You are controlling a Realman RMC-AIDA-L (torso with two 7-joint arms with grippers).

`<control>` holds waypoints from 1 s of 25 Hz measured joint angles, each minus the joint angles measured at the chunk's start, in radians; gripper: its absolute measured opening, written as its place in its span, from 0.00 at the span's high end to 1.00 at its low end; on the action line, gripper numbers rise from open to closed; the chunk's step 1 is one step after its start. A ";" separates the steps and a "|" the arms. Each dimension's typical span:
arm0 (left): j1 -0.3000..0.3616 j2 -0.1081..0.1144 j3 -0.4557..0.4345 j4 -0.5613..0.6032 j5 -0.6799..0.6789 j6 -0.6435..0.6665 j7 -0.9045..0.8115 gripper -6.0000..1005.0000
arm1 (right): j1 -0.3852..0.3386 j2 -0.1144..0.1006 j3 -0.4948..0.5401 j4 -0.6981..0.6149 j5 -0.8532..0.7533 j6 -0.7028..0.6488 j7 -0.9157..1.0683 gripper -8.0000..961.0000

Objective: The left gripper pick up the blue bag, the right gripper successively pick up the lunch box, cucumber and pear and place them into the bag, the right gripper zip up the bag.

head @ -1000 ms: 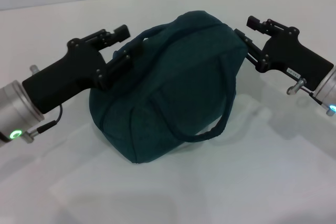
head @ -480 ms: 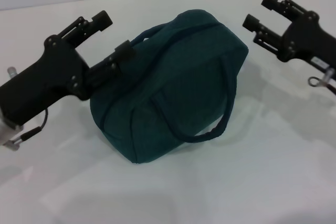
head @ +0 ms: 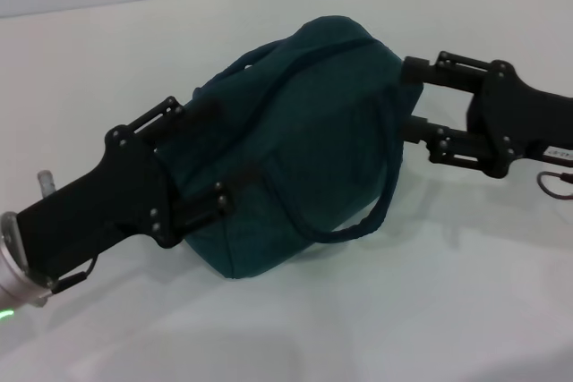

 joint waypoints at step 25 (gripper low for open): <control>-0.025 0.078 -0.001 0.084 0.190 -0.003 -0.140 0.26 | 0.103 -0.042 0.094 -0.201 -0.374 0.061 0.274 0.31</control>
